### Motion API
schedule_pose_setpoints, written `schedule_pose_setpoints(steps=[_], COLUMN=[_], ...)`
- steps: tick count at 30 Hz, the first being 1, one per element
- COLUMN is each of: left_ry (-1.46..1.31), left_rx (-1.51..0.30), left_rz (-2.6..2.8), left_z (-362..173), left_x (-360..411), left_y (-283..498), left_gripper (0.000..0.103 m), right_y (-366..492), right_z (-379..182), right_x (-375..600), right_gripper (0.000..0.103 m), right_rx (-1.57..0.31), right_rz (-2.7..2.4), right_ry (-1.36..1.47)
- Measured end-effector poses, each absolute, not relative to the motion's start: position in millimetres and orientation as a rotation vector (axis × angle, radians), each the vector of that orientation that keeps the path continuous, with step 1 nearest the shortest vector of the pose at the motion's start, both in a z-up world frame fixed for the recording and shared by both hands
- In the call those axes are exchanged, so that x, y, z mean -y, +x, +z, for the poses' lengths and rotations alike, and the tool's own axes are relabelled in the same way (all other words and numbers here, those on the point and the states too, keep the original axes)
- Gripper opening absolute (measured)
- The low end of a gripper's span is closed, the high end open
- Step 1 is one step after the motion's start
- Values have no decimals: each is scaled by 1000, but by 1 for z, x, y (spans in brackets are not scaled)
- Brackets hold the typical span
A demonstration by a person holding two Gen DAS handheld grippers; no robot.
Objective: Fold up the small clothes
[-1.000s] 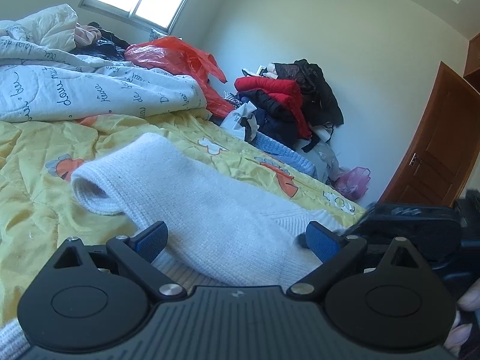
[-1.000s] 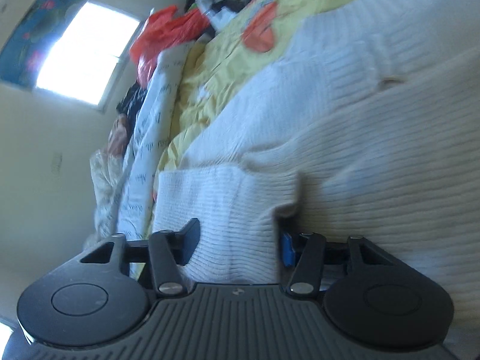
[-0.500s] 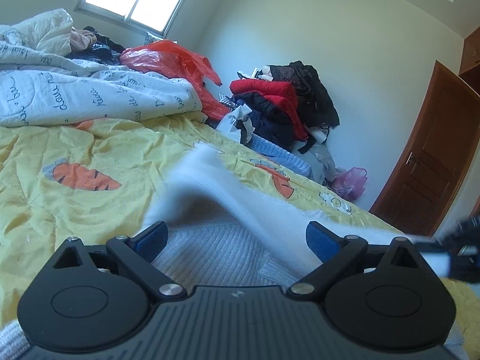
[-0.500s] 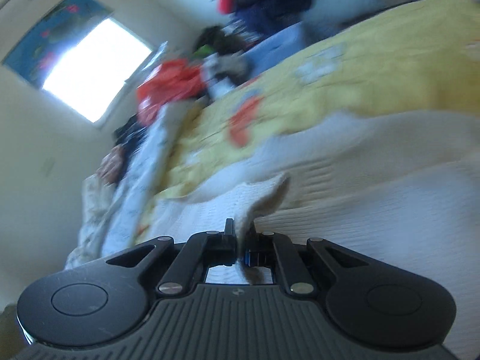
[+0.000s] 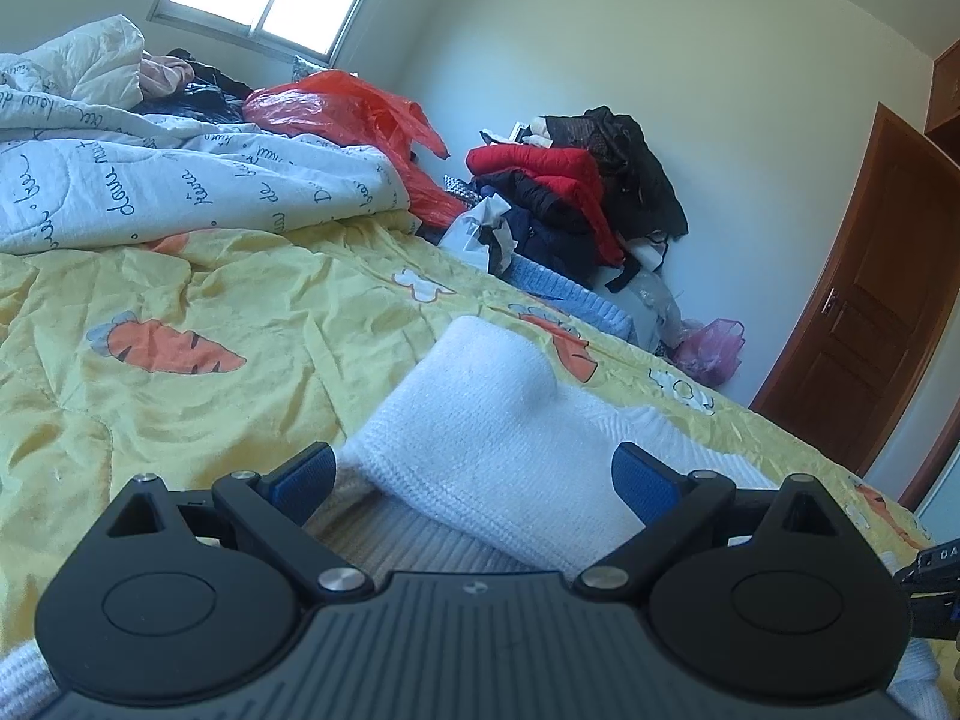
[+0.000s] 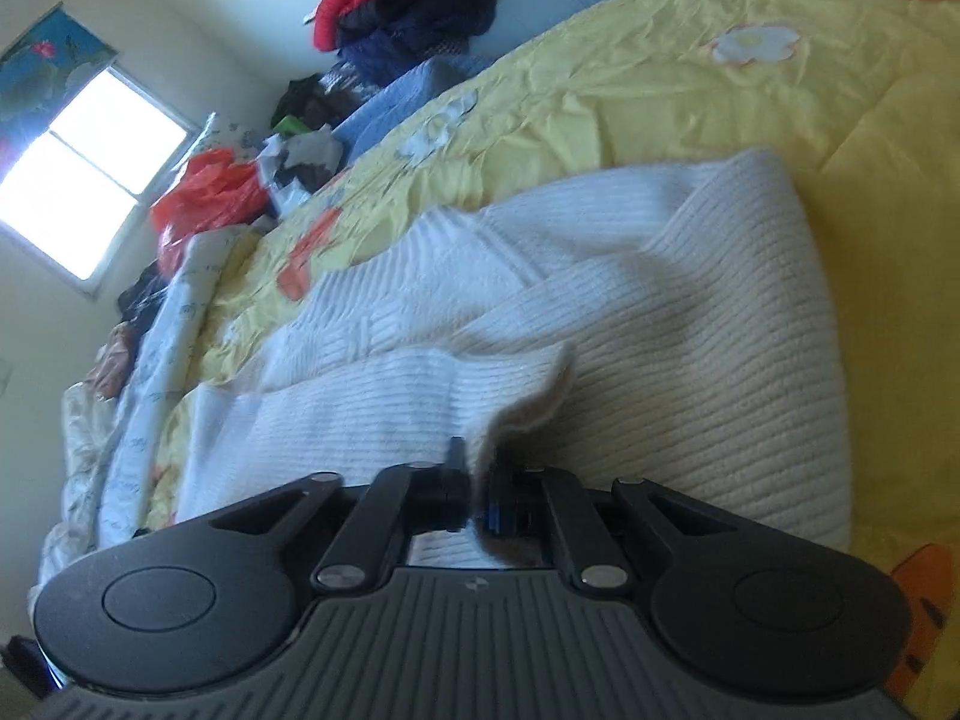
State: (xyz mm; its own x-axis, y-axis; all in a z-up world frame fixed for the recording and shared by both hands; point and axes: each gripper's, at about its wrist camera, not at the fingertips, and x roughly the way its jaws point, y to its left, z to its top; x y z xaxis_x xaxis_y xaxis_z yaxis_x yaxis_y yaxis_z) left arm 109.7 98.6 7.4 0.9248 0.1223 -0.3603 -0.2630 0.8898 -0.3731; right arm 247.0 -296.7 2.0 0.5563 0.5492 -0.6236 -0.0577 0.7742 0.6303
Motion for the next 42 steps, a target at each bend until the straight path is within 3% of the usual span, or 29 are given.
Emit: schedule_pose_setpoints(steps=[1, 3, 5, 8, 13, 15, 24, 35, 37, 39, 42], left_ry=[-428, -422, -412, -372, -253, -195, -19, 40, 41, 31, 137], left_rx=[-339, -342, -348, -381, -424, -440, -712, -658, -637, -643, -710], left_rz=[205, 206, 207, 221, 177, 116, 10, 72, 28, -40, -88], left_z=[7, 7, 8, 9, 27, 34, 6, 13, 22, 22, 0], left_x=[-98, -97, -96, -90, -71, -60, -42, -33, -29, -26, -12], left_y=[110, 111, 112, 118, 136, 150, 225, 202, 180, 161, 148], left_gripper=[100, 100, 100, 100, 100, 100, 102, 103, 103, 103, 103], right_y=[244, 231, 211, 207, 212, 204, 198, 190, 168, 148, 125], right_z=[8, 30, 50, 55, 13, 1, 2, 5, 12, 12, -4], right_x=[297, 293, 283, 251, 199, 201, 207, 198, 199, 202, 207], right_gripper=[22, 45, 56, 61, 60, 67, 70, 75, 79, 91, 93], right_rx=[-895, -758, -579, -596, -658, -579, -576, -575, -561, -566, -637], right_rz=[347, 234, 196, 303, 248, 260, 272, 208, 160, 143, 123], right_ry=[587, 511, 451, 352, 19, 32, 53, -22, -32, -36, -70])
